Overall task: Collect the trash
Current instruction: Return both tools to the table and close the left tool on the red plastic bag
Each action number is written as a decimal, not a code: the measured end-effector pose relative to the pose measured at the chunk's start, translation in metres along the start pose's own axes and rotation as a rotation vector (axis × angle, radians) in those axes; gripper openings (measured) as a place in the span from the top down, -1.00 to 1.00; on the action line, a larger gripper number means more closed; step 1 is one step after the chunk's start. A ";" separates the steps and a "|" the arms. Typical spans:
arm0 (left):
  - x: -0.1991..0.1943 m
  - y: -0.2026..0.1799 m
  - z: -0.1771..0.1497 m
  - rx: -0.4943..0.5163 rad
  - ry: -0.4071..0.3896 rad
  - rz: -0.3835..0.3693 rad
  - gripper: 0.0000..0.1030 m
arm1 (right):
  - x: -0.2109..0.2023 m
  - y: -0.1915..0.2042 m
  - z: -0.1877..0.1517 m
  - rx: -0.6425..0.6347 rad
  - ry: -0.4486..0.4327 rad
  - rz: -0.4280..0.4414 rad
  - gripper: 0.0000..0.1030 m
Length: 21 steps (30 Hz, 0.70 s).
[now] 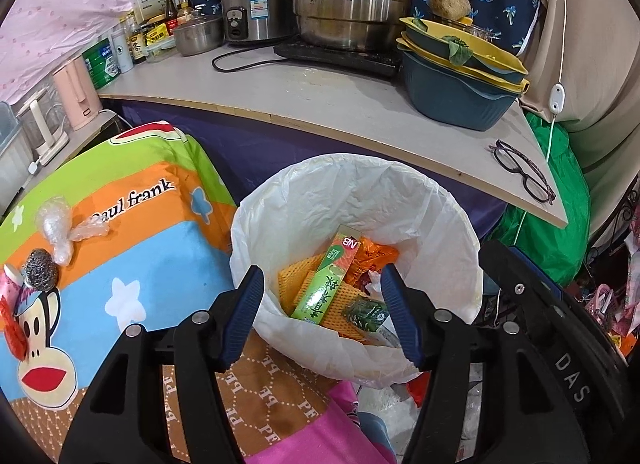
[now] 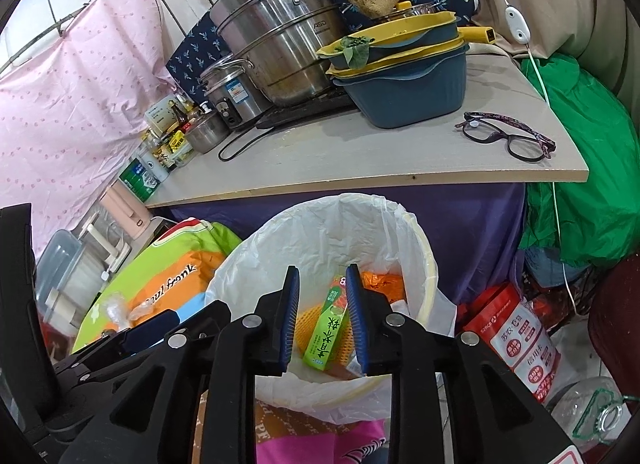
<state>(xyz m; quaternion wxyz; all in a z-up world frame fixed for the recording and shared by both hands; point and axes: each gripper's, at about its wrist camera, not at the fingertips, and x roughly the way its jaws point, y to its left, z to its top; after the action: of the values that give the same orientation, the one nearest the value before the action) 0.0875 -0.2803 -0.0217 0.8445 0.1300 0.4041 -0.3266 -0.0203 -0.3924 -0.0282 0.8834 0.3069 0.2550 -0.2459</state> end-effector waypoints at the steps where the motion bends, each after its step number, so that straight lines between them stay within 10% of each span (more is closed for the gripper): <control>1: -0.003 0.001 0.000 -0.002 -0.004 0.001 -0.12 | -0.002 0.002 0.000 -0.003 -0.003 0.002 0.52; 21: -0.060 0.060 -0.005 -0.100 -0.081 0.033 -0.13 | -0.028 0.071 -0.006 -0.098 -0.027 0.078 0.51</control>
<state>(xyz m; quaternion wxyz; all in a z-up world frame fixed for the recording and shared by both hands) 0.0963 -0.2058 0.0182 0.8709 0.0810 0.3832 -0.2970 -0.0008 -0.3315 0.0142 0.9096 0.2695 0.2428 -0.2023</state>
